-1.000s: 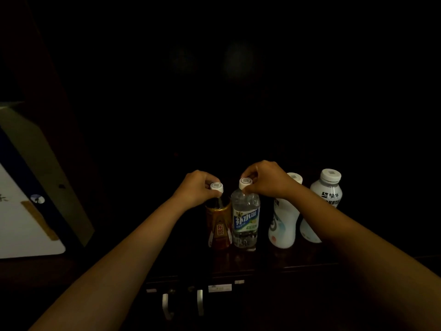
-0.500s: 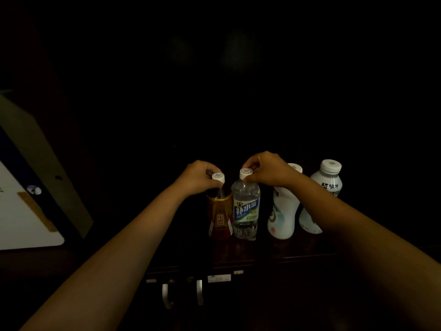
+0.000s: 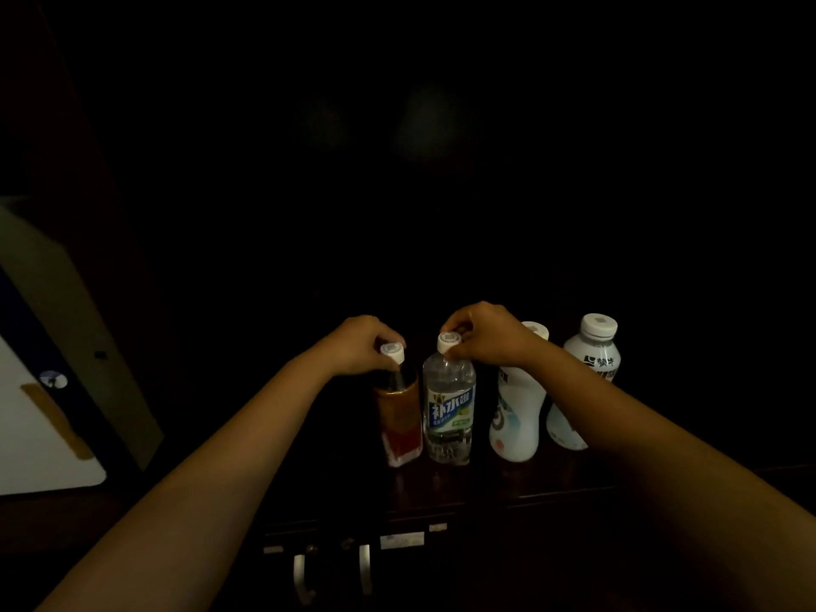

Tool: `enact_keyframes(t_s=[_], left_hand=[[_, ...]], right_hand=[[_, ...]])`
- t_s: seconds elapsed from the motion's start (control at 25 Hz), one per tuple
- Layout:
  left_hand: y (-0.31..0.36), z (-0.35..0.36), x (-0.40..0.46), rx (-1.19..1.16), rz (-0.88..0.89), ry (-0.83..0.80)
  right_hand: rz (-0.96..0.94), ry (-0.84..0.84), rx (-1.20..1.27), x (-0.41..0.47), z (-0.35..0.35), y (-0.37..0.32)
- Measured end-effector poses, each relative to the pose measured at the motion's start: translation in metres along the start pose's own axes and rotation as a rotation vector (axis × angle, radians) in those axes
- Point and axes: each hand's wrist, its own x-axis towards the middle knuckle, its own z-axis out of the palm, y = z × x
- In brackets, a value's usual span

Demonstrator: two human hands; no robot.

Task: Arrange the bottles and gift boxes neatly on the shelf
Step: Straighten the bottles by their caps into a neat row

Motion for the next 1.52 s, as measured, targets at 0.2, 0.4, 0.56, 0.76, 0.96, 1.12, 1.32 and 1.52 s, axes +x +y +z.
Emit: enact_keyframes(t_s=[0.2,0.4,0.56,0.76,0.96,1.12,1.32,1.52], left_hand=[[0.005,0.016,-0.004,-0.002,-0.108,0.125],[-0.005,0.023,-0.003,-0.121,-0.114,0.240],[-0.009,0.021,0.000,-0.202,-0.029,0.110],[-0.008,0.026,0.000,-0.209,-0.085,0.246],[-0.006,0.025,-0.002,-0.298,-0.113,0.277],[-0.002,0.025,-0.001,-0.352,-0.090,0.263],[-0.005,0.027,-0.002,-0.402,-0.074,0.257],[-0.008,0.032,-0.003,-0.377,-0.062,0.276]], right_hand=[[0.006,0.013,-0.009,-0.001,0.001,-0.001],[-0.017,0.034,0.073,-0.007,0.002,-0.001],[-0.005,0.037,0.079,-0.006,0.002,-0.003],[0.003,0.032,0.054,-0.004,0.002,-0.002],[0.000,0.040,0.095,-0.004,0.003,0.000],[-0.028,0.038,0.104,-0.005,0.004,0.002],[-0.036,0.046,0.135,-0.008,0.006,0.006],[-0.035,-0.005,0.119,-0.008,-0.009,0.006]])
